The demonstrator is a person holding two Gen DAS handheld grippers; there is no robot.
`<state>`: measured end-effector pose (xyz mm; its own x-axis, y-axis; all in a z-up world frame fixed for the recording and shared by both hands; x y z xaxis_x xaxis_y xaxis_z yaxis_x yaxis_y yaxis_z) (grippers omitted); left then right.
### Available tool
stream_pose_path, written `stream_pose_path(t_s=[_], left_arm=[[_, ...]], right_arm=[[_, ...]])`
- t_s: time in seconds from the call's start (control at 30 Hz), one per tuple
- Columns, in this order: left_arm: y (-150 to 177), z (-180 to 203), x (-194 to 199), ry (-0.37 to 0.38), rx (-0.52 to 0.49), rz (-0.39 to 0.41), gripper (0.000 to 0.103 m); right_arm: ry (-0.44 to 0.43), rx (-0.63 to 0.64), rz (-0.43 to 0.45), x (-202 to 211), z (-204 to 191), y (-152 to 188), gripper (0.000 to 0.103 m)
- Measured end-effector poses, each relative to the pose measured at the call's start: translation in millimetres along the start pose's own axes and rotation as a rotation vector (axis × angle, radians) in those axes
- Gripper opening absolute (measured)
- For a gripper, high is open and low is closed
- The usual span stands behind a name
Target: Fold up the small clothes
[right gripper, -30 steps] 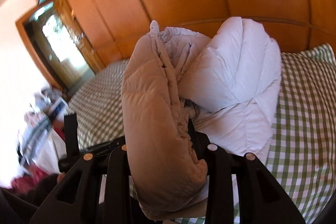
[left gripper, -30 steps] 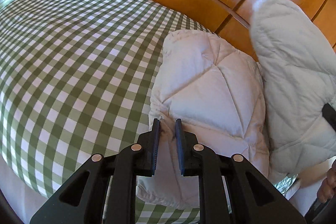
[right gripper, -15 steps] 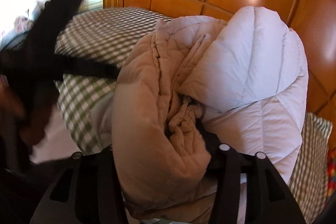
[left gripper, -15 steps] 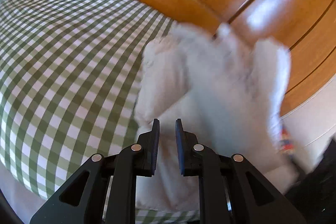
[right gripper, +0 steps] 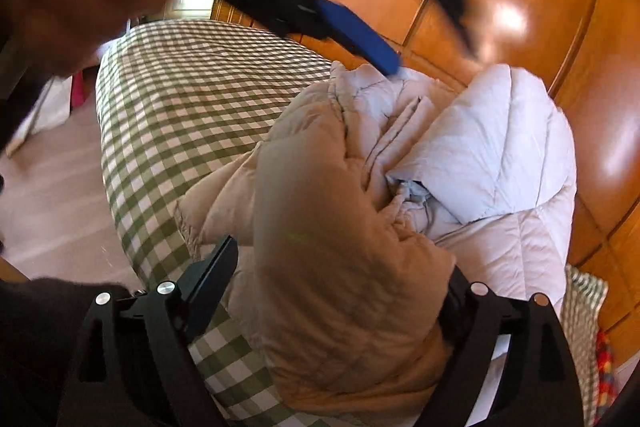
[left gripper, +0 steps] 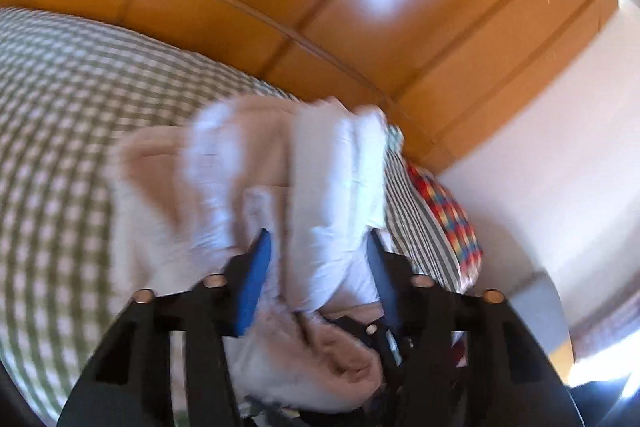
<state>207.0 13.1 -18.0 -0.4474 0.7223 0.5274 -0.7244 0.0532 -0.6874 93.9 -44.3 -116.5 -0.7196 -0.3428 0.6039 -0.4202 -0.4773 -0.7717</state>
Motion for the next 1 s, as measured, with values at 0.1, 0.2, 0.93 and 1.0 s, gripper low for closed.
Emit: stream_pose_path(t_s=[0.1, 0.2, 0.93, 1.0], left_arm=[[-7.2, 4.9, -41.8, -0.036, -0.053, -0.116, 0.049], [-4.4, 8.8, -66.0, -0.03, -0.078, -0.18, 0.028], [10.9, 7.1, -2.5, -0.073, -0.048, 0.083, 0.007], [13.6, 4.4, 2.0, -0.068, -0.047, 0.085, 0.007]], right_arm=[[0.001, 0.009, 0.015, -0.4, -2.8, 0.6, 0.088], [0.011, 0.029, 0.031, 1.4, -2.1, 1.8, 0.088], [-0.08, -0.399, 0.133, 54.9, 135.0, -37.1, 0.085], [-0.088, -0.344, 0.123, 38.8, 125.7, -44.8, 0.085]])
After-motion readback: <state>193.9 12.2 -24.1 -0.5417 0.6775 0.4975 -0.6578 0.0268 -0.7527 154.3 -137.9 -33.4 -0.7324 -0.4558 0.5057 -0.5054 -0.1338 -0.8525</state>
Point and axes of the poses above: each gripper's, at about its wrist camera, not at the fingertips, and x roughly against the way its jaws point, z to its right, y to its underside, the point moved 5 cm from there along -x, roughly the way its jaws point, and after that the axes turned 13 degrees about -x, right-handed, at the moved point
